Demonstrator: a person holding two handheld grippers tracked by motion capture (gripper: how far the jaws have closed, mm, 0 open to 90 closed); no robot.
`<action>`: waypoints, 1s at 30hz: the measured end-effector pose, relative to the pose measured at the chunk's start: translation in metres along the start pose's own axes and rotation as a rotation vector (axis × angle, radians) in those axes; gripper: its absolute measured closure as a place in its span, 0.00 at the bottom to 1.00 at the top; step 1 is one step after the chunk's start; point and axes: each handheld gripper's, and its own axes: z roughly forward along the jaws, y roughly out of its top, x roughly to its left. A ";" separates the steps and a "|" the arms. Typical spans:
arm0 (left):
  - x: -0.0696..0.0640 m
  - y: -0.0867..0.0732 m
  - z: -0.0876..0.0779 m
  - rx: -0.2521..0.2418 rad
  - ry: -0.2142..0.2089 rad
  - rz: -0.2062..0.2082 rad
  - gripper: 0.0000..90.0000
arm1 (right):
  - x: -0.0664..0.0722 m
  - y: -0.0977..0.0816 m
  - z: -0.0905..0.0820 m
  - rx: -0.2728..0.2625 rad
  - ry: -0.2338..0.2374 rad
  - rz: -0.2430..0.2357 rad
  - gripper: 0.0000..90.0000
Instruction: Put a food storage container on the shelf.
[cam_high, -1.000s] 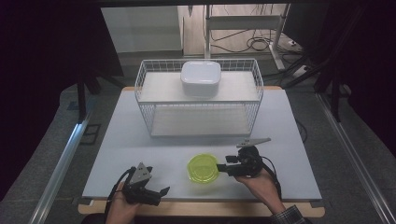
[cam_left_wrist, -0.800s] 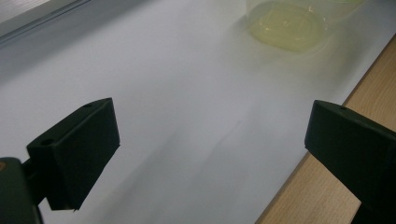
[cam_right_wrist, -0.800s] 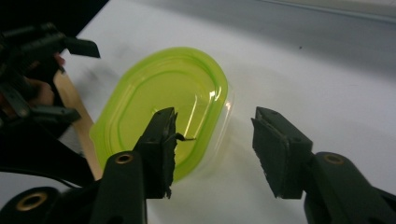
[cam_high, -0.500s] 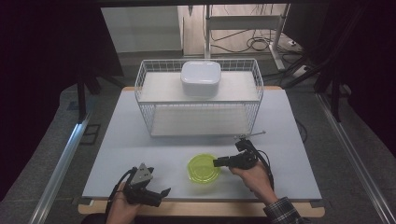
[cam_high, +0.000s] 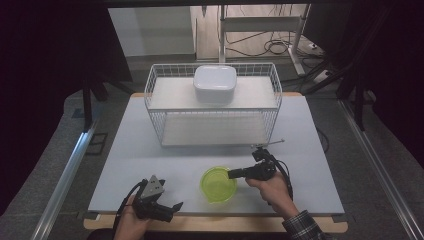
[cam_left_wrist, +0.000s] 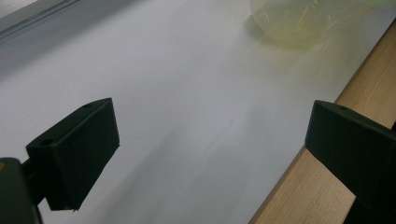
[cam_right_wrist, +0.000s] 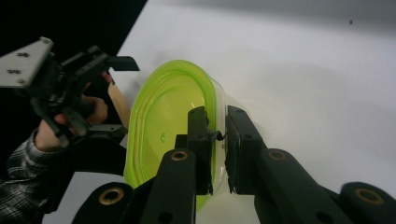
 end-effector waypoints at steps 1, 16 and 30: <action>0.000 0.000 0.000 0.000 0.000 0.000 0.03 | 0.000 0.000 0.000 0.000 0.000 0.000 0.90; 0.001 0.000 0.000 -0.006 0.011 -0.009 0.02 | 0.013 0.018 -0.030 -0.104 0.023 -0.031 0.90; 0.002 -0.001 0.001 0.009 0.013 -0.006 0.02 | 0.034 0.049 -0.069 -0.212 0.023 -0.070 0.90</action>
